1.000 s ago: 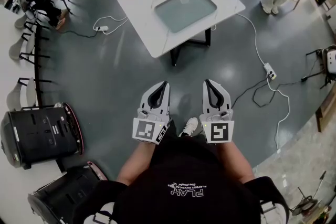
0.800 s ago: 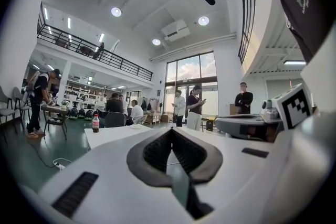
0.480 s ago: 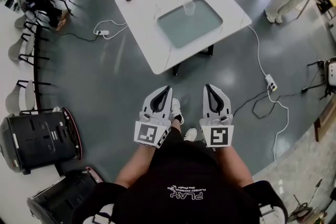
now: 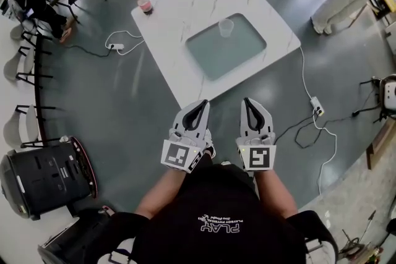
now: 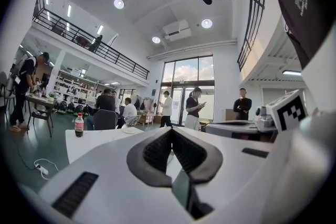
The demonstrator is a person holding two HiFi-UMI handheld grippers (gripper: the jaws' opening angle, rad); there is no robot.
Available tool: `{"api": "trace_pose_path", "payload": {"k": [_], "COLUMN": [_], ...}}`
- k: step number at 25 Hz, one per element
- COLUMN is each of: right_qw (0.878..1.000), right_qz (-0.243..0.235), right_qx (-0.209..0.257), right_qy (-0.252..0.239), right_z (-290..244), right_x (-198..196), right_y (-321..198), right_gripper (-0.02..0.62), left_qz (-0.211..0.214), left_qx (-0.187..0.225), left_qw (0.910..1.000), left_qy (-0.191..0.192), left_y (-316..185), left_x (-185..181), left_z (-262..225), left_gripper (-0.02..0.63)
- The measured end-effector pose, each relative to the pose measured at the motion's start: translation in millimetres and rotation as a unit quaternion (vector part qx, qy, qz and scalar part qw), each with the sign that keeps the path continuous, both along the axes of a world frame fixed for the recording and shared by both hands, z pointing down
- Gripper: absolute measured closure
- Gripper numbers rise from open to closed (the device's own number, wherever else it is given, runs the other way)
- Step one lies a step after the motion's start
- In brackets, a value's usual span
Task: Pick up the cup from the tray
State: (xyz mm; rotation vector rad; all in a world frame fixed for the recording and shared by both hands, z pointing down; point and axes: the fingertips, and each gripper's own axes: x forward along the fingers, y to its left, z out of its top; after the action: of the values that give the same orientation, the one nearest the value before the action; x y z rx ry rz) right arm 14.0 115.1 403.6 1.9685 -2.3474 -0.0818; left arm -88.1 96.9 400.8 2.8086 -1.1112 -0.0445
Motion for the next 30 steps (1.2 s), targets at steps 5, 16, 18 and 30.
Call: {"api": "trace_pose_path", "payload": {"k": [5,16,18,30], "right_qw": [1.0,1.0,1.0,1.0], "right_qz": [0.012,0.022,0.02,-0.015], "right_qx": [-0.001,0.0,-0.007,-0.01], "right_qy": [0.003,0.006,0.007,-0.009], "right_z": [-5,-13,-10,3], "right_x": [0,8,12,55], "right_y": [-35,-80,-87,-163], "right_gripper": [0.594,0.594,0.594,0.594], "left_qz": [0.013,0.016,0.02,-0.005], "left_qx": [0.018,0.05,0.047,0.016], "left_qw": [0.9997,0.9978,0.998,0.999], "left_qy": [-0.013,-0.041,-0.037,-0.042], "left_y": [-37,-83,-86,-145], "left_x": [0,6,15,63], "left_z": [-5,-10,-11,7], "left_gripper": [0.6,0.6,0.6,0.6]}}
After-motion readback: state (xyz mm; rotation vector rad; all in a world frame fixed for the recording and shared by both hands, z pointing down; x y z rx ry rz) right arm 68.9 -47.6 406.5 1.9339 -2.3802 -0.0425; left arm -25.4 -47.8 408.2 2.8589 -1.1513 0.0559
